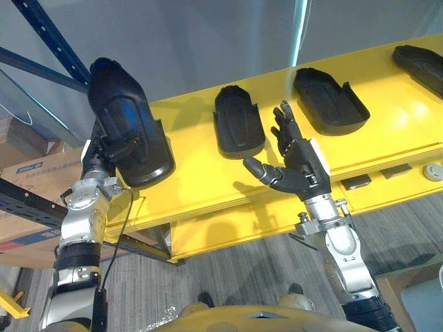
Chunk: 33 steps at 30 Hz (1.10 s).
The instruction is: Walk over and take three plastic housings, then place them on the shelf
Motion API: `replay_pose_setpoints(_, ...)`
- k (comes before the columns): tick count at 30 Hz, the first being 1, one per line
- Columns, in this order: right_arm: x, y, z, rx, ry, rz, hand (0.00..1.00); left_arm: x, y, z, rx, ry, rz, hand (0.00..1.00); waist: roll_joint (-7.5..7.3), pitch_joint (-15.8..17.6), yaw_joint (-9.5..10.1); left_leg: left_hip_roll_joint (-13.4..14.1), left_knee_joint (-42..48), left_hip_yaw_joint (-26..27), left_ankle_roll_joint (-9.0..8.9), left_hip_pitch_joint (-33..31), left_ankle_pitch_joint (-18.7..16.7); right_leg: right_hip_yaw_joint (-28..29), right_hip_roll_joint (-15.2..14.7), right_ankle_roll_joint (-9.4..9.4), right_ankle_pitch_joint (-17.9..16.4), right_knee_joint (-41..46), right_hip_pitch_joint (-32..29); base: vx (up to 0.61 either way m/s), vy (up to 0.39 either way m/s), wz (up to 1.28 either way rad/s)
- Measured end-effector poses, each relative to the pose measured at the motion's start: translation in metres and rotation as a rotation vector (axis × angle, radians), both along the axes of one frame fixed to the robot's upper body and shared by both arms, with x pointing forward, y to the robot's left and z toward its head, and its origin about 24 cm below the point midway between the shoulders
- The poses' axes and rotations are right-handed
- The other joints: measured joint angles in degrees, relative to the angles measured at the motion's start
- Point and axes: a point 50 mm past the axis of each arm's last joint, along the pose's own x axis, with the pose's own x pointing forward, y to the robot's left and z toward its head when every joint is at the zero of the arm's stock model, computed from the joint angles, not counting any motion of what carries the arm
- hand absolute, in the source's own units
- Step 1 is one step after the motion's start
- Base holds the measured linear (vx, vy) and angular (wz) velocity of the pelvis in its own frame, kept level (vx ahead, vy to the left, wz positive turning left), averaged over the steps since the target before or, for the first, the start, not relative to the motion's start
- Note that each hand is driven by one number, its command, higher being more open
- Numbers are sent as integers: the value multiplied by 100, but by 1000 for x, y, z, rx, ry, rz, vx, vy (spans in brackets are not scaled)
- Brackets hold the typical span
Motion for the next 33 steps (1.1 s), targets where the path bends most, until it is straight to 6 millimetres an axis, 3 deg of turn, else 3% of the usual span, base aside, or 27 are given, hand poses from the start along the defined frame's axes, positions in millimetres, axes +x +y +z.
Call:
replay_pose_setpoints(6, -5, 9, 8, 14, -25, 64, 100, 9, 7, -4, -46, 106, -53, 0, 75, 41, -29, 1, 0, 113, 3, 30, -2, 117, -3, -18, -20, 84, -86, -12, 7, -8)
replay_pose_setpoints(14, -8, 18, 14, 31, -38, 129, 100, 19, 1, -10, -148, 163, -112, 0, 124, 282, -150, -47, 19, 171, 54, 9, 28, 194, -91, -44, -128, 321, -257, -17, 6, -4)
replay_pose_setpoints(21, -8, 35, 35, 32, -130, 239, 100, 32, -8, 2, -178, 129, -138, 0, 116, 573, -161, -126, 119, 209, 137, -196, 60, 307, -234, -56, -189, 694, -613, -50, 9, -1)
replay_pose_setpoints(22, -8, 36, 36, 32, -134, 247, 100, 33, -8, 3, -176, 128, -138, 100, 114, 593, -161, -137, 119, 195, 147, -201, 67, 300, -248, -55, -198, 717, -621, -57, 8, 11)
replay_pose_setpoints(28, -8, 53, 40, 33, -133, 311, 100, 45, -12, 20, -59, 106, -101, 100, 27, 793, -184, -213, 143, 113, 215, -428, 120, 272, -382, -46, -248, 988, -892, -49, 1, 9)
replay_pose_setpoints(33, -7, 52, 39, 43, -125, 283, 100, 48, -9, 28, 66, 126, -55, 100, 12, 814, -202, -230, 145, 107, 220, -483, 144, 294, -398, -49, -218, 1026, -962, -6, 0, 1)
